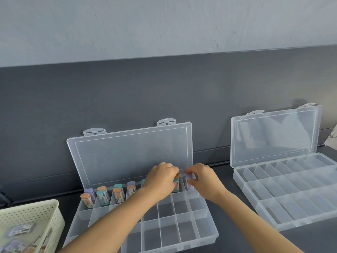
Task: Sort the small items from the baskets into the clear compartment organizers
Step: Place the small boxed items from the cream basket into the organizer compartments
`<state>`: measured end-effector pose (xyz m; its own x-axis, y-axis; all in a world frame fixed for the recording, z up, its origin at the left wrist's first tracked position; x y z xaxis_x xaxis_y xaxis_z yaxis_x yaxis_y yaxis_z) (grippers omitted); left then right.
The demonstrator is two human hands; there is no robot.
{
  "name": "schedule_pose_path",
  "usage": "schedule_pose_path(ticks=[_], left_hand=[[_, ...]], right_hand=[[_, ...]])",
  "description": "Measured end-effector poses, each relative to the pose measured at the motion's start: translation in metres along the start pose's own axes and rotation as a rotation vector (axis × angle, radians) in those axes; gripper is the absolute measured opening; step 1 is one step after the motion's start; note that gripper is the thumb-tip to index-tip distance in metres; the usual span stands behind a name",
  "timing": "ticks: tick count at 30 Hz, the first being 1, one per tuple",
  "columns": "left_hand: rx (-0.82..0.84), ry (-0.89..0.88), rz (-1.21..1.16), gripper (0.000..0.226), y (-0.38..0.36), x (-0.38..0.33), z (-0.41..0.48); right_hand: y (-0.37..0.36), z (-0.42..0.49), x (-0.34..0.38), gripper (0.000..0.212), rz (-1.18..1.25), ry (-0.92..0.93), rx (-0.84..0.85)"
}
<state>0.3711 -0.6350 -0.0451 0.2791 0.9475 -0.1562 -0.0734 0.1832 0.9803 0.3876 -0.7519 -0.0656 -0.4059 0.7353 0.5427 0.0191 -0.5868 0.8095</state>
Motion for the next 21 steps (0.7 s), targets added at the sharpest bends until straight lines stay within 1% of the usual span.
schedule_pose_path(ticks=[4, 9, 16, 21], left_hand=[[0.014, 0.016, 0.004, 0.022, -0.0006, 0.0005, -0.001], [0.013, 0.017, 0.004, 0.02, 0.001, -0.0001, 0.0001], [-0.008, 0.038, -0.028, 0.021, 0.0011, 0.0017, -0.0014], [-0.009, 0.035, -0.032, 0.019, 0.0016, 0.0011, -0.0008]], right_hand=[[-0.0037, -0.0014, -0.0017, 0.023, -0.041, 0.014, 0.009], [-0.0029, 0.0029, 0.0001, 0.015, -0.088, 0.008, 0.015], [-0.0034, 0.0058, 0.0045, 0.011, -0.118, 0.035, 0.033], [-0.0031, 0.0059, 0.008, 0.014, -0.13, 0.049, 0.053]])
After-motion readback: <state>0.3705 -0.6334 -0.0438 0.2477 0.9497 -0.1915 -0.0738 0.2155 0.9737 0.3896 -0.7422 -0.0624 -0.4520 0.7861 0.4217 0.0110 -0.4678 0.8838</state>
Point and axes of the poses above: each hand's wrist, its own z-axis towards the middle knuckle, its own y-axis out of the back of the hand, x = y × z, the point moved 8 cm from there along z, towards the middle knuckle, and after that the axes turned 3 degrees about y, right-handed, at the moved point
